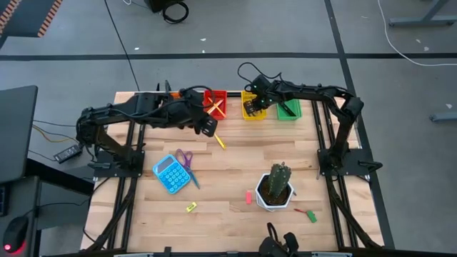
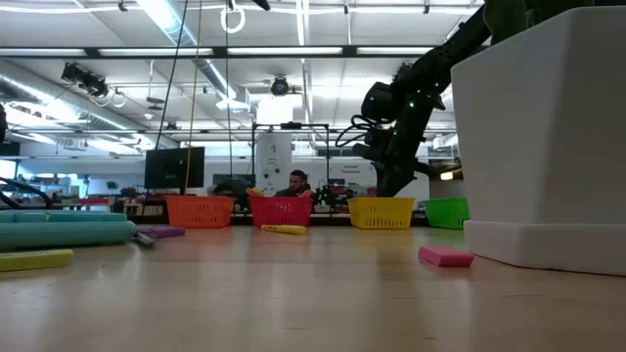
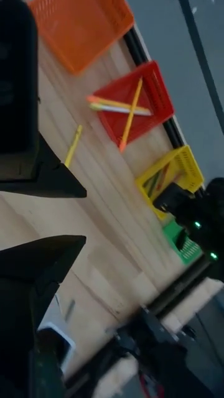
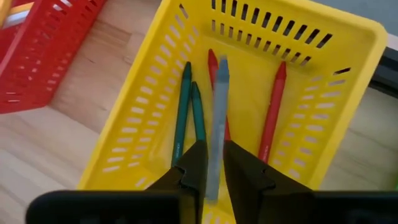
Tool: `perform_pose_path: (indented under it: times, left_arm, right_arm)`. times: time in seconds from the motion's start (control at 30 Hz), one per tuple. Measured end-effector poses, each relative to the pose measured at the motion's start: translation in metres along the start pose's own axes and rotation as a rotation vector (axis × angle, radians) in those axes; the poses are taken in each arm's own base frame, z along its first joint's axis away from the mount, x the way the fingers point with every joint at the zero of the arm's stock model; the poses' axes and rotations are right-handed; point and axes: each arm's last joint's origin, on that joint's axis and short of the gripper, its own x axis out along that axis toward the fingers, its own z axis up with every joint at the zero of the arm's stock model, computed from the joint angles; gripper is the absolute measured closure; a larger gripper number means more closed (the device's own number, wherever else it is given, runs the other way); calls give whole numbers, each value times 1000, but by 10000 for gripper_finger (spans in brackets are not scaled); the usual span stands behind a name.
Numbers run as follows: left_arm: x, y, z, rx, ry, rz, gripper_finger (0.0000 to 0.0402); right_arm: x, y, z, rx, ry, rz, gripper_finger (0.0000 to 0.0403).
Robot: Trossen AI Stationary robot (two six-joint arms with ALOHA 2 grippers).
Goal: Sort crayons/erasers/pens/pencils in bins
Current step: Put the middle gray crayon into the yellow bin, then put the right gray crayon into the yellow bin
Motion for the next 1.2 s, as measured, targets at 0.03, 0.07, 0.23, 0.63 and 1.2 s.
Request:
perform_pose_path:
  times: [0.03, 0.07, 0.23, 0.63, 1.2]
  left_arm:
    - [0, -1, 1, -18, -13, -14, 288]
    - [0, -3, 3, -44, -30, -33, 287]
    - [-3, -17, 19, -135, -165, -181, 283]
    - [-19, -37, 48, -282, -427, -455, 277]
    - [-9, -18, 71, -197, -376, -574, 256]
  right_arm:
    - [0, 0, 0, -1, -1, -3, 334]
    - [0, 0, 0, -3, -6, -13, 330]
    - [0, -1, 0, -27, -11, -30, 313]
    - [-68, -5, -18, 104, 79, -86, 292]
    - [-112, 32, -83, 313, 252, -247, 254]
